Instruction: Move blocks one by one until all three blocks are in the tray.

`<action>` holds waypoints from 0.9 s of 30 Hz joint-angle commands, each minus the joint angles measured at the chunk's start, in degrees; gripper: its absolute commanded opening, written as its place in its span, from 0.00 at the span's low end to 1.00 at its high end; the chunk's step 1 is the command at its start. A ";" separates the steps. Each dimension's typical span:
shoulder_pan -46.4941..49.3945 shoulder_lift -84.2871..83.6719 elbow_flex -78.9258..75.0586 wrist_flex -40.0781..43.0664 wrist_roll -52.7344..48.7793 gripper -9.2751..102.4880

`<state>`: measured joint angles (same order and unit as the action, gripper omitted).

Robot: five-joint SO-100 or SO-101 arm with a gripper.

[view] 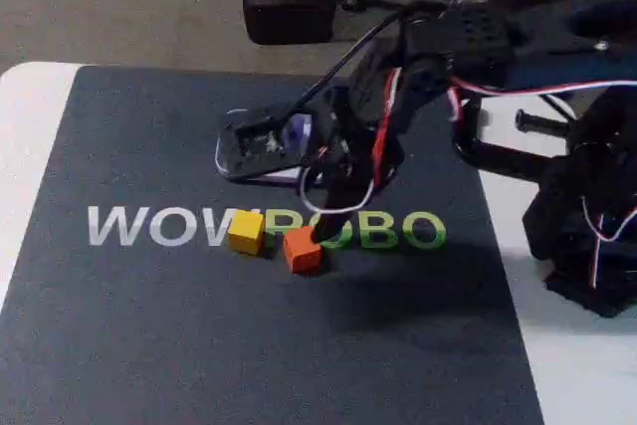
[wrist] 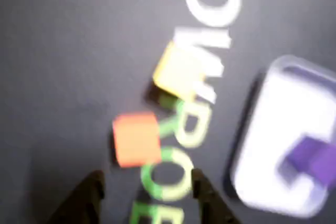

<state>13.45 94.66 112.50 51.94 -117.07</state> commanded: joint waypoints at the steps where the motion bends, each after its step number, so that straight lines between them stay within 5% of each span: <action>1: 0.79 -2.02 -4.13 -0.62 -0.53 0.25; 27: 0.35 -5.27 -1.67 -2.55 -10.46 0.26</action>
<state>14.59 88.51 110.83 49.92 -127.00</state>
